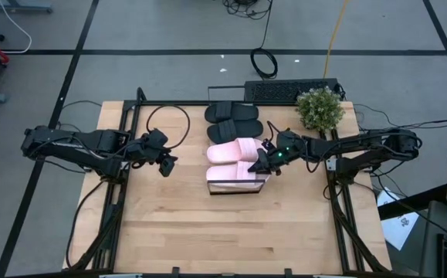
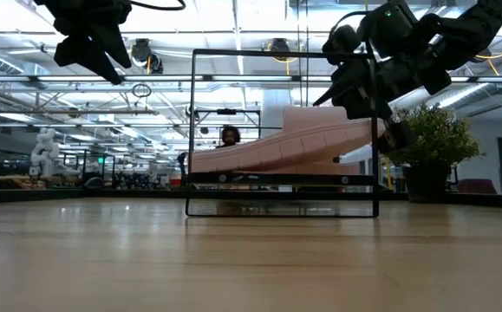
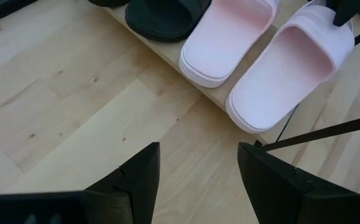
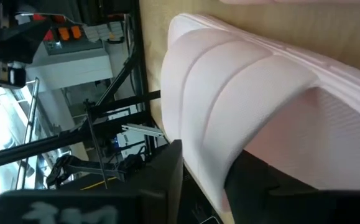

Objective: Pick and place slides into the shelf
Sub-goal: Put the pink slides on the shelf

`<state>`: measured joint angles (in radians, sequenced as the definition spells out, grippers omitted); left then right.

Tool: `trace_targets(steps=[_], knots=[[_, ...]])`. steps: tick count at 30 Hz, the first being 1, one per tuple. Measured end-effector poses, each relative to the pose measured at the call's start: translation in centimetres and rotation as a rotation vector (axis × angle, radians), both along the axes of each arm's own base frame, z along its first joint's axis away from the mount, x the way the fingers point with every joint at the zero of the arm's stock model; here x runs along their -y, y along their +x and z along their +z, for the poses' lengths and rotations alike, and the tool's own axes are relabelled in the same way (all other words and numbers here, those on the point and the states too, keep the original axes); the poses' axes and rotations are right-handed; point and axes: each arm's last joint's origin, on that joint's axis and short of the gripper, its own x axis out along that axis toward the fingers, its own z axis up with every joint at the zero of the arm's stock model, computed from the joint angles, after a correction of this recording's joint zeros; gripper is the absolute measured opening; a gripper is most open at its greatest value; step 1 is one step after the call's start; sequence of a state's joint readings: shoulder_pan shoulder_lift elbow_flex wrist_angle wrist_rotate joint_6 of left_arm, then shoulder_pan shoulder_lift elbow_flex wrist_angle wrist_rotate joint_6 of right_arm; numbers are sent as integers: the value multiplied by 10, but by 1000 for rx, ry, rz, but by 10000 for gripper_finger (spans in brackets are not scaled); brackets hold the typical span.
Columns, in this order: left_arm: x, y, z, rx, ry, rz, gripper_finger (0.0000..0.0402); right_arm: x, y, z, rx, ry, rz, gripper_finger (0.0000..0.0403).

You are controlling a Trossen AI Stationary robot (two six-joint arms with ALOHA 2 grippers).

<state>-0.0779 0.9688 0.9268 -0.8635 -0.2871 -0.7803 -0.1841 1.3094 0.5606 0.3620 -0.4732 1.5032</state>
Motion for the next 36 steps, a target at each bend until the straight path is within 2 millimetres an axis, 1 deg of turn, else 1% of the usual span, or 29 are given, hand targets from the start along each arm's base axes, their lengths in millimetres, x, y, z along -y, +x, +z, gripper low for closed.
trace_targets(steps=[3, 6, 16, 20, 28, 36], knots=[[0, 0, 0, 0, 0, 0, 209, 0, 0, 0, -1, 12, -5, 110], [0, 0, 0, -1, 4, -5, 209, 0, 0, 1, -4, 28, -13, 116], [0, 0, 0, -8, 21, -25, 209, -1, 0, 1, -16, 92, -10, 110], [0, 0, 0, -10, 27, -33, 209, -1, 0, 5, 2, 94, -12, 110], [0, 0, 0, -13, 33, -40, 209, -3, -7, 9, -28, 105, -17, 110], [0, 0, 0, -13, 33, -39, 209, -5, -9, 10, -46, 139, 1, 110]])
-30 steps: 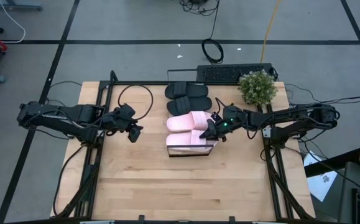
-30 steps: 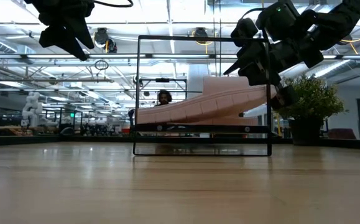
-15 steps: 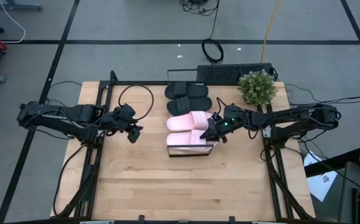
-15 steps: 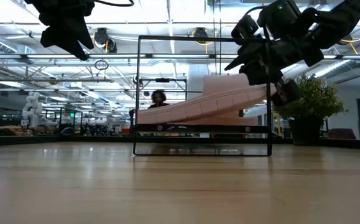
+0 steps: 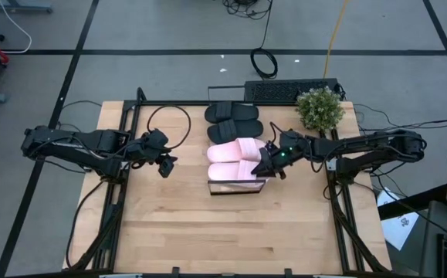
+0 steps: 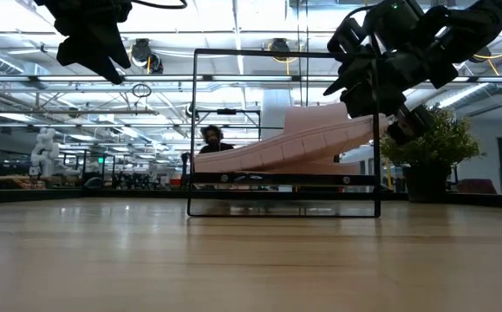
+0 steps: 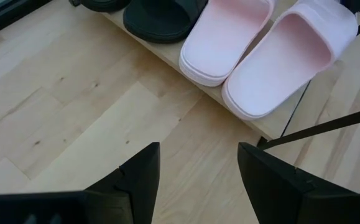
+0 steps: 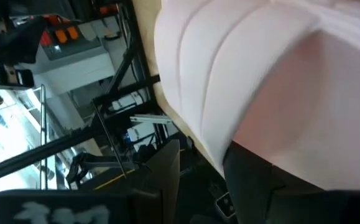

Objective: Pick and place slides into the shelf
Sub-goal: Put the pink slides on the shelf

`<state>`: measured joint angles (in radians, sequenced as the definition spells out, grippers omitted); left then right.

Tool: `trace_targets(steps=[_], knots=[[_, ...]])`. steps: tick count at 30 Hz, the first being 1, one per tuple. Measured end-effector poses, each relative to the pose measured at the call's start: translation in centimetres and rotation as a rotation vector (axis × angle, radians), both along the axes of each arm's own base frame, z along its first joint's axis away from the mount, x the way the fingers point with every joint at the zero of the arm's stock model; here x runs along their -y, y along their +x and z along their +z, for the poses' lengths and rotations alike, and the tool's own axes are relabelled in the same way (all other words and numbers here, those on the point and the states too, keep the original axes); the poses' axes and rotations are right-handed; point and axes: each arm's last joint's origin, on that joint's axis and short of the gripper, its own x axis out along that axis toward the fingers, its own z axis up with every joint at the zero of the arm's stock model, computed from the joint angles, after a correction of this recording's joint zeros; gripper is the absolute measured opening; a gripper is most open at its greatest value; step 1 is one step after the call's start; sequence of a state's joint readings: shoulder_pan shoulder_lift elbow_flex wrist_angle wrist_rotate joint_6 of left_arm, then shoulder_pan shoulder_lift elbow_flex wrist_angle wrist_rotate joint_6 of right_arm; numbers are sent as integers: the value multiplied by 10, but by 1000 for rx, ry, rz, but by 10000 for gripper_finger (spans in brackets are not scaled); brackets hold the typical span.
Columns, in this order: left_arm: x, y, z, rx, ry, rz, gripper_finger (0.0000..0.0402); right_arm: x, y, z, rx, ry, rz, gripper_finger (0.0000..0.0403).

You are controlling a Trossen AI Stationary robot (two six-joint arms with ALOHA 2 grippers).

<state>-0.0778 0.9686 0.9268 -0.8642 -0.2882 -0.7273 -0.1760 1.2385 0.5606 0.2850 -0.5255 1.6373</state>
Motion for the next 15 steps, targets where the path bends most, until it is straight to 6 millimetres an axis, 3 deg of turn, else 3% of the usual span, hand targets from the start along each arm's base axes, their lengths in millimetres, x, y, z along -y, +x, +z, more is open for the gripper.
trace_targets(steps=[15], knots=[[0, 0, 0, 1, -1, 2, 209, -2, -4, -7, -46, -71, 52, 109]])
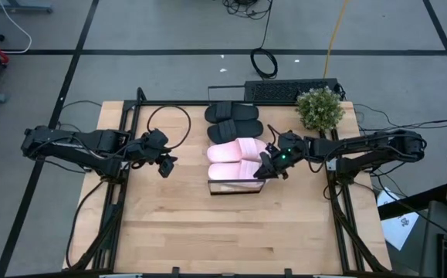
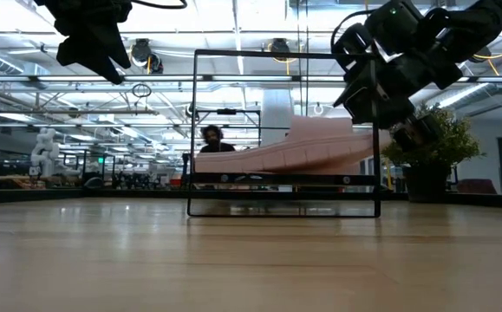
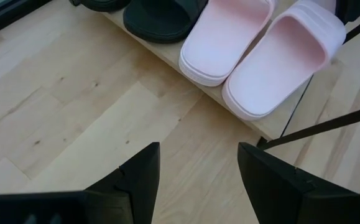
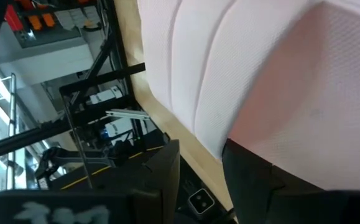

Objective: Pick and place slides into the shelf
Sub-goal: Put the pink slides on the shelf

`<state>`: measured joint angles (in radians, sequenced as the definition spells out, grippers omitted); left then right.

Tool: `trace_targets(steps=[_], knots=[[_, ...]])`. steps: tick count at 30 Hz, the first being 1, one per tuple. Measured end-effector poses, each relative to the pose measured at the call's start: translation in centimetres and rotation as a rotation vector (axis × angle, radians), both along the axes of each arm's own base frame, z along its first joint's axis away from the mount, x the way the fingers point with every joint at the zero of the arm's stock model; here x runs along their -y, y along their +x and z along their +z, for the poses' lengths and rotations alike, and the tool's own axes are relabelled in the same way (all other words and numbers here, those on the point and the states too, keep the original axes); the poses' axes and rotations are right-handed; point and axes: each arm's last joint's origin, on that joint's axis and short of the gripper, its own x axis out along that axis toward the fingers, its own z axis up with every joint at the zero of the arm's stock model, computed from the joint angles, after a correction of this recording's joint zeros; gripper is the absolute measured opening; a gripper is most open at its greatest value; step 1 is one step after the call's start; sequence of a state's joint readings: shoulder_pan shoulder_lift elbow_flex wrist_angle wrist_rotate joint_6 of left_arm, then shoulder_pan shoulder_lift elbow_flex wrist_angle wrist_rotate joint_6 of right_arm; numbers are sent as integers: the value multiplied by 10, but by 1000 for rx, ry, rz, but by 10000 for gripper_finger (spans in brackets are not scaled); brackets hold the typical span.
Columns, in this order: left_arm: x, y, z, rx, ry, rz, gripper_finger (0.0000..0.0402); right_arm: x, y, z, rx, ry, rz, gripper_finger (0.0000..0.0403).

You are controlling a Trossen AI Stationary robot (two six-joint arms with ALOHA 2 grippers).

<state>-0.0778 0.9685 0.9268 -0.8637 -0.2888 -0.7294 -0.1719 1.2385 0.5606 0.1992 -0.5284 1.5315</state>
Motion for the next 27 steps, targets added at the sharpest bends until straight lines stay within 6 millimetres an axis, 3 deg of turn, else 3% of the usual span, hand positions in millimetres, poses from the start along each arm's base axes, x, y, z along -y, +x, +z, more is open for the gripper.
trace_targets(steps=[15, 27], knots=[[0, 0, 0, 4, -8, 9, 209, -2, -2, -3, -21, -29, 28, 110], [0, 0, 0, 2, -4, 6, 209, -3, -6, 9, 24, -11, 11, 110]])
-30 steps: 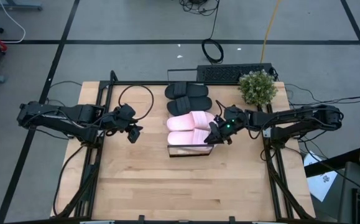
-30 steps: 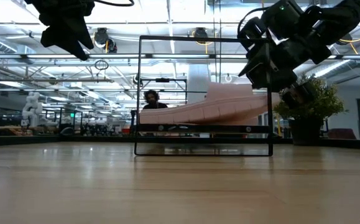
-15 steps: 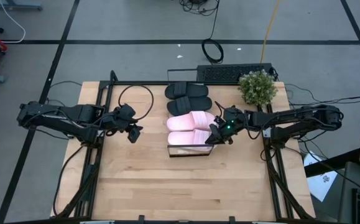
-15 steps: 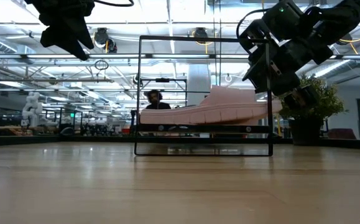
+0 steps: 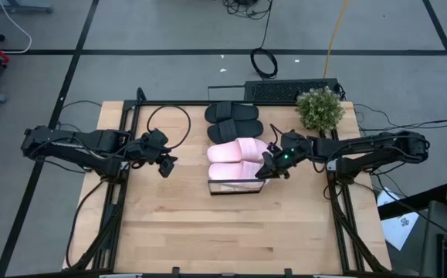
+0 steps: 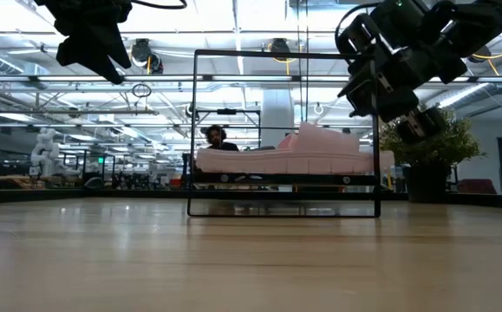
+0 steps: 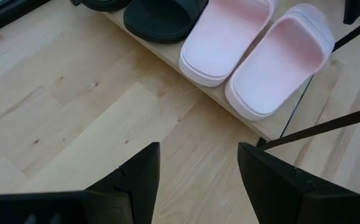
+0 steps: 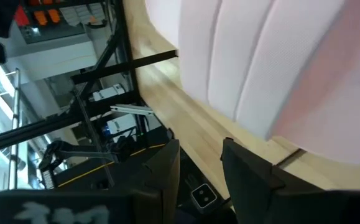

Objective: Pick and place slides into the shelf
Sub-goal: Put the pink slides on the shelf

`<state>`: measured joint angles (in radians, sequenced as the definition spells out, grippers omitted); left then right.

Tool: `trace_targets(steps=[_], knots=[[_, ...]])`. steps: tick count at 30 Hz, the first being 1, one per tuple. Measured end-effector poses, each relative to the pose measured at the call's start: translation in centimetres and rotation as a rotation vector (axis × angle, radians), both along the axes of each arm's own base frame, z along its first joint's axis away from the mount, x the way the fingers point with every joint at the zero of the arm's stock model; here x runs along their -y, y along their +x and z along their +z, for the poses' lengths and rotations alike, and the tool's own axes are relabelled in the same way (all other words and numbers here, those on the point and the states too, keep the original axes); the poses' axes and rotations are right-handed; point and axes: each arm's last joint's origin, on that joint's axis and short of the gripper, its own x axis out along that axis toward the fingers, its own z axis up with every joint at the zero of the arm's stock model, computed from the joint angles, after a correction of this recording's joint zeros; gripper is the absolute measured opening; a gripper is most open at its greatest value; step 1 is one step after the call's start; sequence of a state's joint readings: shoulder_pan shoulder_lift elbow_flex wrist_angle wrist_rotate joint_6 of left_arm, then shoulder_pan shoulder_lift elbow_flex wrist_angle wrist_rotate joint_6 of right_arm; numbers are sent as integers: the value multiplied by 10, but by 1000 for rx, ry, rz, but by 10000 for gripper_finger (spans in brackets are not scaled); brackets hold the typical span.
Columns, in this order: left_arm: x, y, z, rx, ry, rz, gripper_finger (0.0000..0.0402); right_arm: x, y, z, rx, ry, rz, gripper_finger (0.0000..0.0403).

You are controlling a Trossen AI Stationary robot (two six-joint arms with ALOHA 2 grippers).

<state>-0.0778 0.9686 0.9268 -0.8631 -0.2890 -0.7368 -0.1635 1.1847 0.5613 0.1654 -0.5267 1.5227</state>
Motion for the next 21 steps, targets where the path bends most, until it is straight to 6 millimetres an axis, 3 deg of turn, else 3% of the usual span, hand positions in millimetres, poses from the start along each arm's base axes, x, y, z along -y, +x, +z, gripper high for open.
trace_targets(steps=[21], knots=[[0, 0, 0, 0, 0, -1, 209, 1, -3, -8, -84, -32, -38, 109]])
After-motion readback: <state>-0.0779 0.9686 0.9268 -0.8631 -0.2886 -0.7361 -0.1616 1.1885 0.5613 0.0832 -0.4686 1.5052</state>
